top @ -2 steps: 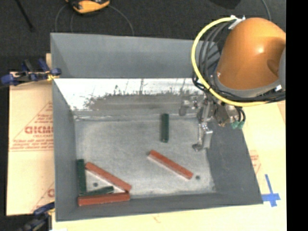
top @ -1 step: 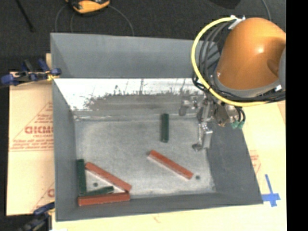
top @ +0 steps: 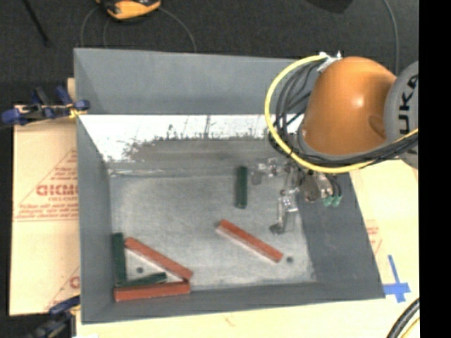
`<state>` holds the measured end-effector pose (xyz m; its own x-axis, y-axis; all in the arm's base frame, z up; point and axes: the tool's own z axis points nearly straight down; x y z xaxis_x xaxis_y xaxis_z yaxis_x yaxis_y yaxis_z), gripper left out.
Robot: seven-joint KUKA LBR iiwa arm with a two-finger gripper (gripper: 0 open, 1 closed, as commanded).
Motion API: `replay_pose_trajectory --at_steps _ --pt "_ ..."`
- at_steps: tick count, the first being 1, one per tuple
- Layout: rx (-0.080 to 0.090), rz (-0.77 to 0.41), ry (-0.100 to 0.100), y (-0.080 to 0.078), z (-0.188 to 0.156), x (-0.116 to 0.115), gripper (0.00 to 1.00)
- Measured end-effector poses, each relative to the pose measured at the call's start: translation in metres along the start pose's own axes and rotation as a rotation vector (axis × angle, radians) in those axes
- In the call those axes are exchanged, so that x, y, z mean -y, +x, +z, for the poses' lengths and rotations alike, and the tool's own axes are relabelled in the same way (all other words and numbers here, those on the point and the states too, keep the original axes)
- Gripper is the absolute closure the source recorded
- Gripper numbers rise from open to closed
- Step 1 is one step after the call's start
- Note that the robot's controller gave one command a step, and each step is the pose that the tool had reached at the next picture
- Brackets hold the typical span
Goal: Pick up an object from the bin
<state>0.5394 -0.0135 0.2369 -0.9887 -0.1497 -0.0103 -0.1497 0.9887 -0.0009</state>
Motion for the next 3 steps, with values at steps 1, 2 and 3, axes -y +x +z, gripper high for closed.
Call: replay_pose_trajectory --at_steps 1,2,3 --pt "-0.002 -0.084 0.001 -0.032 0.067 -0.032 0.00" --pt "-0.006 -0.049 -0.004 -0.010 0.092 -0.032 0.00" --pt "-0.006 -0.015 -0.002 -0.007 0.166 -0.015 1.00"
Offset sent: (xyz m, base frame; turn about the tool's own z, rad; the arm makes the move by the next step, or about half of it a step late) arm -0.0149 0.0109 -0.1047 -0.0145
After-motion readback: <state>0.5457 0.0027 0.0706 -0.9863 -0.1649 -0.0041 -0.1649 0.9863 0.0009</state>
